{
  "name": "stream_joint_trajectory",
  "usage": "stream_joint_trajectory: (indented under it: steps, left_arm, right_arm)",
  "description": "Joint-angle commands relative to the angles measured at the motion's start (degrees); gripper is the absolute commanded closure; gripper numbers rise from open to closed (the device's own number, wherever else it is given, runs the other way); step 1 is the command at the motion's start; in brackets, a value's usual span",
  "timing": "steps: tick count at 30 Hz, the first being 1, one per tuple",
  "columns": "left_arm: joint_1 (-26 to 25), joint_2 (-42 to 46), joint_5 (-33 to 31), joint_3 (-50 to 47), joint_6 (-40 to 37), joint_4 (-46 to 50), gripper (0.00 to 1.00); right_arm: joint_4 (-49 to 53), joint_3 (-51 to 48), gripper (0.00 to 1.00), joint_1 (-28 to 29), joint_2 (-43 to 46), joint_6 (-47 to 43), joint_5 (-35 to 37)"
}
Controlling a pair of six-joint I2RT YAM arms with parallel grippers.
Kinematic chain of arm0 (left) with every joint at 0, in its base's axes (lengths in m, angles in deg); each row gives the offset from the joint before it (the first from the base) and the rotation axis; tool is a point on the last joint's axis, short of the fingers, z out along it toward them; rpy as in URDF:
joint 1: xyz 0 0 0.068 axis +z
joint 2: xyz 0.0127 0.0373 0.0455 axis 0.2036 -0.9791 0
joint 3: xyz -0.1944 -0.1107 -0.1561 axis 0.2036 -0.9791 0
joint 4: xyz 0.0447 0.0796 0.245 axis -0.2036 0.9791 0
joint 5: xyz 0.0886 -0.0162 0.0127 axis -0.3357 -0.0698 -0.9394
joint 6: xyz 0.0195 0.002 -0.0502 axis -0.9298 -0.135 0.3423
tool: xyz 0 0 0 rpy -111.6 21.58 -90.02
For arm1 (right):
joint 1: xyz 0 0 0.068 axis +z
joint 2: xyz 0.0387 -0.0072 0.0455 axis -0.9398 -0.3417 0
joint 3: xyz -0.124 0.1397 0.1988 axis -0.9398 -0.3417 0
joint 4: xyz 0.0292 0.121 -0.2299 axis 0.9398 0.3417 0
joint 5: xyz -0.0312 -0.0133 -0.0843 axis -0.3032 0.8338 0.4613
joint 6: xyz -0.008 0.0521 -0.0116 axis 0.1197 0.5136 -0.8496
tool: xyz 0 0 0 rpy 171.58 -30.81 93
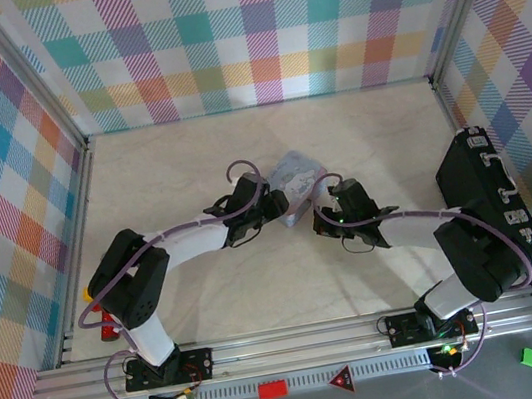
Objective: Unlock a padlock with a key
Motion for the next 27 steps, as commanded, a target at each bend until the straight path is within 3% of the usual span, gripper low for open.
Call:
stream_joint_trajectory:
  steps: [1,12,17,21,27]
  left_arm:
    - [-1.9,-0.9,0.8,-1.8,0.9,6.1,0.44]
    - [-2.2,1.0,-2.5,-2.9,1.7,7.9,0.44]
    - [-2.2,1.0,-2.8,-2.8,1.9,7.9,0.44]
    - [-2.2,0.9,-2.8,-2.8,2.0,7.6,0.44]
    - [-2.2,1.1,-2.5,-2.6,2.2,7.7,0.44]
  right_arm:
    - [-4.2,3.0,0.98,-0.5,-1.6,1.0,-3.4]
    - [-0.6,-0.8,0.67,-2.1,-1.8,2.6,0.6]
    - [-2.6,-3.6,0.61,-4.2,2.1,1.3,-0.1]
    - [-6.0,-4.9,0.58,-7.7,4.8,-1.1,-4.7]
    - [-8.7,-3.2,0.55,-8.6,2.5,-1.1,-9.8]
